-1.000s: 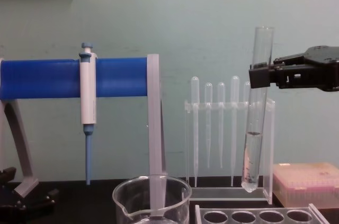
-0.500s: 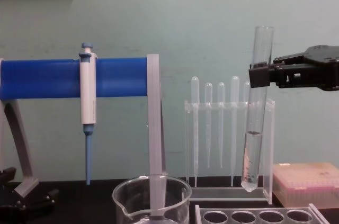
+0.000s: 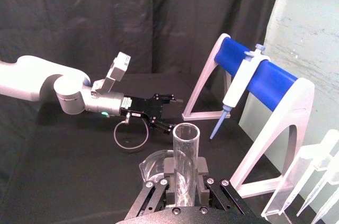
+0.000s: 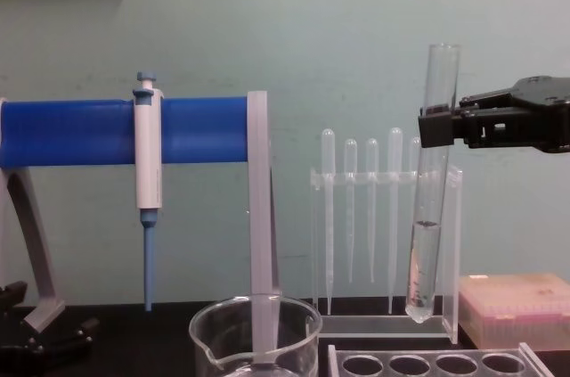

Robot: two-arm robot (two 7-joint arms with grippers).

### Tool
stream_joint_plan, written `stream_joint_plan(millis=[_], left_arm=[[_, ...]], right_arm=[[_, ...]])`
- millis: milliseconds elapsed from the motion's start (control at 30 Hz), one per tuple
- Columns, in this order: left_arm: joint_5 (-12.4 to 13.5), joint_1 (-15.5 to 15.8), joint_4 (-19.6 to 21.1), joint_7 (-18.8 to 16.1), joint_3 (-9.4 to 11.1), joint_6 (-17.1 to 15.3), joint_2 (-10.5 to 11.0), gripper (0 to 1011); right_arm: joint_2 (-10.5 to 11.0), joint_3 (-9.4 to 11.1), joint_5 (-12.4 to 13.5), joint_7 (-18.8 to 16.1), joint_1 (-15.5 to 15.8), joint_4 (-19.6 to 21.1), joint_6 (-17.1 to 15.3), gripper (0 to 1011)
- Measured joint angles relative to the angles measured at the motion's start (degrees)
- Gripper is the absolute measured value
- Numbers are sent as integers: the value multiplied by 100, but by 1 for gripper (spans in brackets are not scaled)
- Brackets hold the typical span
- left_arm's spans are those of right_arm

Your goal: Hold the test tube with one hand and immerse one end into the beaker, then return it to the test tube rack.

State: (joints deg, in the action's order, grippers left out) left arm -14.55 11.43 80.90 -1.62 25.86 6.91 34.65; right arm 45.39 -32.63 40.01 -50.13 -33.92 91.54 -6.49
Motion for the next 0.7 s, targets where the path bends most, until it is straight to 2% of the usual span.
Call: stream_joint_plan(millis=[700], left_arm=[[0, 0, 0, 0, 0, 0, 0, 1000]], right_arm=[[0, 0, 0, -1, 0, 0, 0, 238]])
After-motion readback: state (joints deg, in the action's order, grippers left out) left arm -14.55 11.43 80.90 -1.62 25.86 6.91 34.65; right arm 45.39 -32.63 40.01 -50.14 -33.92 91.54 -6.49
